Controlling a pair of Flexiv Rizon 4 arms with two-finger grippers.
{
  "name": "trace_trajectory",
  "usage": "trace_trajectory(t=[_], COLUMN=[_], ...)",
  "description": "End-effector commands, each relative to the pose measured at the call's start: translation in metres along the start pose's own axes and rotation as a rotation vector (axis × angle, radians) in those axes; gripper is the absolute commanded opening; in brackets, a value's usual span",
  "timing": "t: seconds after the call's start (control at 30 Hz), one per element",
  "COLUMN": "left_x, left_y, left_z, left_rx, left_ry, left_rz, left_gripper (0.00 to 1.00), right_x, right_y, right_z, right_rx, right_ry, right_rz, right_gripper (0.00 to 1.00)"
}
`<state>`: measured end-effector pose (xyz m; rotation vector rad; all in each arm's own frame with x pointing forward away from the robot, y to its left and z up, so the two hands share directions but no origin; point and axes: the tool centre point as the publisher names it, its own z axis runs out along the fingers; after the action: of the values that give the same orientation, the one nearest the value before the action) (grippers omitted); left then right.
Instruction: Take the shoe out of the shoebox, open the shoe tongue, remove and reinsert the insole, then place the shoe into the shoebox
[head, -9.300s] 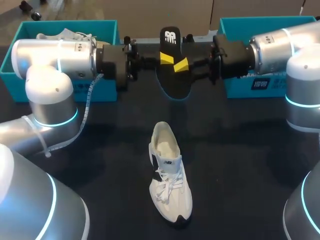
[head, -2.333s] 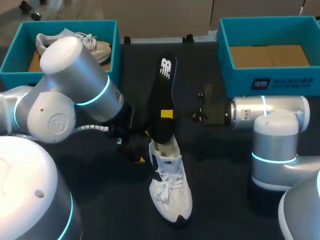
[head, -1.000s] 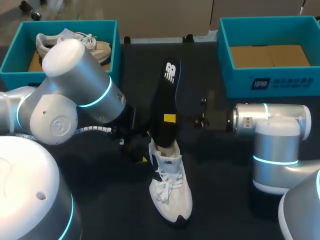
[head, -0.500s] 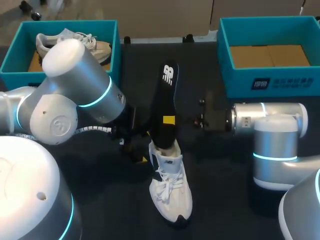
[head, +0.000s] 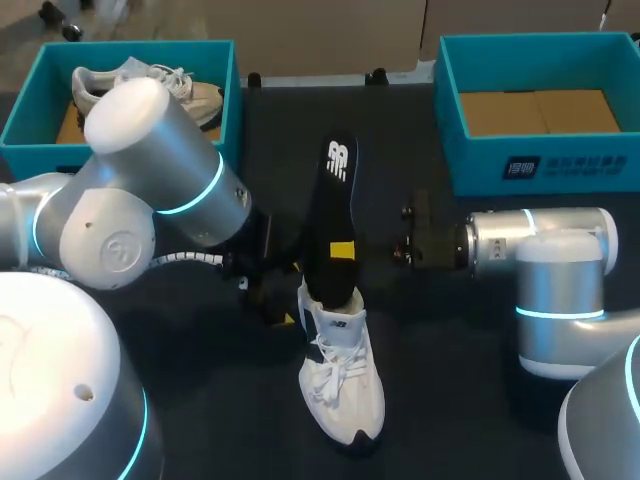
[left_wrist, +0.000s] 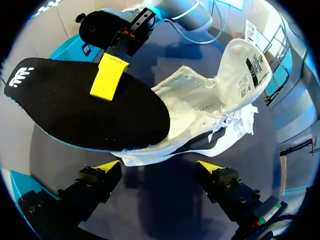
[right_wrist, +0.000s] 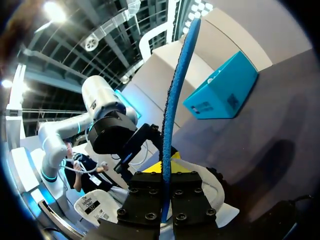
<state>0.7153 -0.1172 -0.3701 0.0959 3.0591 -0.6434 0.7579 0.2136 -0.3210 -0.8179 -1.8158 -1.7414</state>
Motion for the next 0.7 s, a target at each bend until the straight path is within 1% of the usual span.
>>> trace_trajectory(t=[0.03,0.23,0.43,0.7], left_x=[0.001,0.001,0.001,0.001], left_y=[0.001,0.001,0.001,0.001], left_z=[0.001,0.001,0.001,0.001], left_rx=[0.002,0.002,0.002,0.002], left_ry=[-0.002,-0.002,-0.002,-0.002], left_rz=[0.0,0.0,0.0,0.0], left_gripper=[1.0,1.0,1.0,1.0], right_x=[-0.003,-0.002,0.002,0.006], right_y=[-0.007,-0.016,-0.031,-0.048], right_z=[0.005,0.007,0.007,0.005], right_rx=[0.004,0.012,0.025,0.022], right_ry=[0.005,0.013,0.01,0.007], right_rz=[0.001,0.004,0.013,0.031], right_gripper=[0.0,0.0,0.0,0.0])
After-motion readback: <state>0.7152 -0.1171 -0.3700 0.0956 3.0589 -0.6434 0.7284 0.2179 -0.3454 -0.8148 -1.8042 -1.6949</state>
